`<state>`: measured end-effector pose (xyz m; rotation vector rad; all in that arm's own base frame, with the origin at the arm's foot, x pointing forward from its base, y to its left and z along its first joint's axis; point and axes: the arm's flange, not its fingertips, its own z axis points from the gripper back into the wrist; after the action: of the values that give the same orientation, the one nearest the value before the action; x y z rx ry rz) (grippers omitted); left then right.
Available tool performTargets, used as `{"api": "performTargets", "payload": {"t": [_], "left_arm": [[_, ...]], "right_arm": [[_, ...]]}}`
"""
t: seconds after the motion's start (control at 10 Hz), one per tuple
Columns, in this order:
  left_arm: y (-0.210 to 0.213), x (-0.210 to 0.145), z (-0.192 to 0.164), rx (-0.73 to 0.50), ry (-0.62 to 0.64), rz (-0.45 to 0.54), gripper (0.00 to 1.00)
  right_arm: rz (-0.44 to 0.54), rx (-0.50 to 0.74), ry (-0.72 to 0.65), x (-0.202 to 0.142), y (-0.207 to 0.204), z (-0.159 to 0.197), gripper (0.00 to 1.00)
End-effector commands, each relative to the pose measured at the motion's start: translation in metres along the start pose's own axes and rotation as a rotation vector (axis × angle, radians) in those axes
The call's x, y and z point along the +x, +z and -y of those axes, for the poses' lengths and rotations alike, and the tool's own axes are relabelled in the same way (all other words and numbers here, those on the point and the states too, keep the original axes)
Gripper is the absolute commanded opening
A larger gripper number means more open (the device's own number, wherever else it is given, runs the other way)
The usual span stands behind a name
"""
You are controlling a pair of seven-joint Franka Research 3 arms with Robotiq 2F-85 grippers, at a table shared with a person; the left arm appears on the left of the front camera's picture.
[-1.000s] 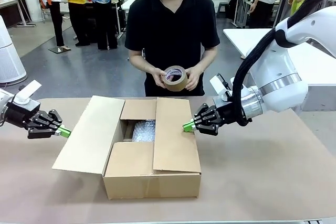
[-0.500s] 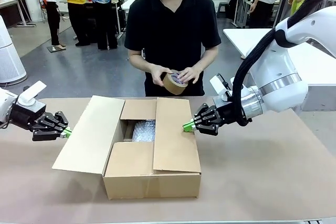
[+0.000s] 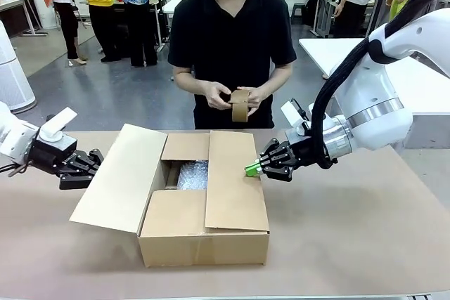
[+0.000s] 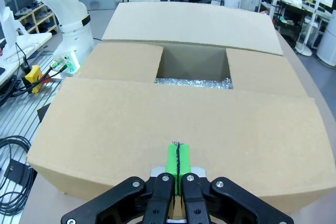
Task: Wrap the clocks to prevent damage.
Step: Push the left (or right) flap of the Package Box to close it.
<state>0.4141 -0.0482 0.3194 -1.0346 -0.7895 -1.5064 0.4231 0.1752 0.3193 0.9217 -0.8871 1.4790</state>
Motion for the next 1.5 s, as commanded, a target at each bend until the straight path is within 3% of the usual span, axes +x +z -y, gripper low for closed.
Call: {"api": "performTargets", "payload": {"t": [0.0,0.5,1.4], "left_arm": [[-0.014,0.011,0.001,0.027,0.001,0.014,0.0],[-0.036,0.038,0.002,0.027,-0.035,0.056,0.0],[-0.073,0.052,-0.02,0.035,-0.075,0.023,0.0]], "right_arm": [[0.005,-0.009,-0.016,-0.004,-0.003,-0.002,0.01],[0.005,-0.009,-0.016,-0.004,-0.003,-0.002,0.01],[0.005,-0.009,-0.016,-0.004,-0.003,-0.002,0.01]]}}
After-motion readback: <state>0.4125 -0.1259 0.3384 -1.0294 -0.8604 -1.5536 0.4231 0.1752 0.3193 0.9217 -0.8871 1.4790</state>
